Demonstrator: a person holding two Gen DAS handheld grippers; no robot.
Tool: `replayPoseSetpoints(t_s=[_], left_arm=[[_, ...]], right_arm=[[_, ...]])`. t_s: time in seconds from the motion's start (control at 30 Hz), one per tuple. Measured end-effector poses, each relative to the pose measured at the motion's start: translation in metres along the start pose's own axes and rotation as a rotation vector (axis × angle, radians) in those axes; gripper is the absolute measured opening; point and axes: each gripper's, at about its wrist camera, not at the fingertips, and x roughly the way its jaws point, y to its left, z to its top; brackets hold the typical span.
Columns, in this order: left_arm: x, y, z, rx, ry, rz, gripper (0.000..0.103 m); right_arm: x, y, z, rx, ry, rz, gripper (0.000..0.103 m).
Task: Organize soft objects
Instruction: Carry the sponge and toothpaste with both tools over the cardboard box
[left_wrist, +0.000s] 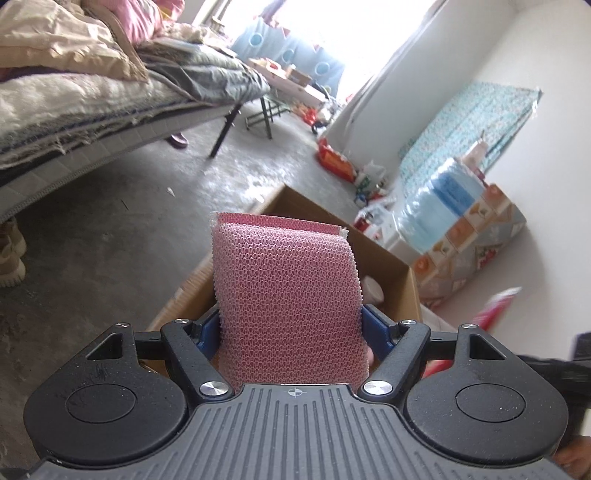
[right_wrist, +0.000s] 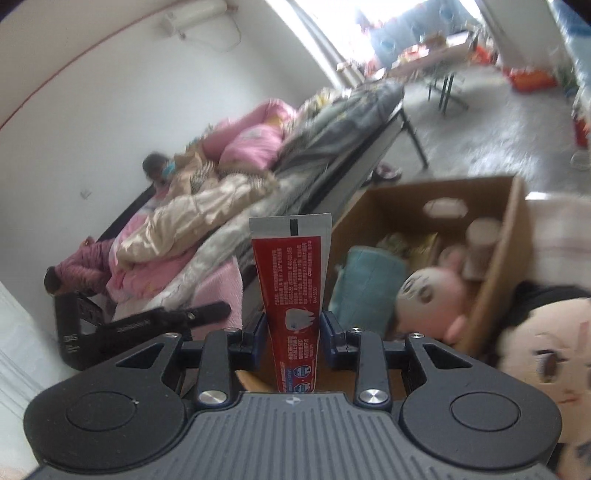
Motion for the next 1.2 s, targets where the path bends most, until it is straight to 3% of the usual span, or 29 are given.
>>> replayPoseSetpoints(t_s=[0.2, 0.33, 0.5, 0.67, 0.77, 0.83, 0.9, 1.07, 1.2], left_arm=[[-0.017, 0.015, 0.007, -0.022, -0.058, 0.009, 0.075], [-0.024, 0.026, 0.009, -0.041, -0.081, 0.01, 0.075], [-0.029, 0.041, 0.012, -0.064, -0.092, 0.014, 0.075], [-0.027, 0.046, 0.011, -0.079, -0.086, 0.02, 0.075], [-0.025, 0.047, 0.01, -0.086, -0.078, 0.02, 0.075], [-0.024, 0.046, 0.01, -0.085, -0.072, 0.02, 0.075], [-0.023, 0.044, 0.009, -0.079, -0.071, 0.024, 0.075], [-0.021, 0.035, 0.009, -0.061, -0.059, 0.019, 0.075], [-0.015, 0.02, 0.006, -0.024, -0.023, 0.005, 0.075]], right_arm=[[0.103, 0.003, 0.004, 0.061, 0.203, 0.006, 0.034], [0.152, 0.002, 0.004, 0.121, 0.292, 0.006, 0.034], [0.196, -0.005, 0.005, 0.226, 0.368, 0.017, 0.034], [0.225, -0.015, 0.003, 0.249, 0.457, -0.046, 0.035], [0.224, -0.017, 0.006, 0.264, 0.446, -0.046, 0.035], [0.216, -0.016, 0.01, 0.263, 0.424, -0.041, 0.048], [0.205, -0.014, 0.014, 0.242, 0.391, -0.045, 0.055], [0.167, -0.011, 0.022, 0.217, 0.306, -0.012, 0.055], [0.107, -0.007, 0.019, 0.163, 0.202, 0.0, 0.055]])
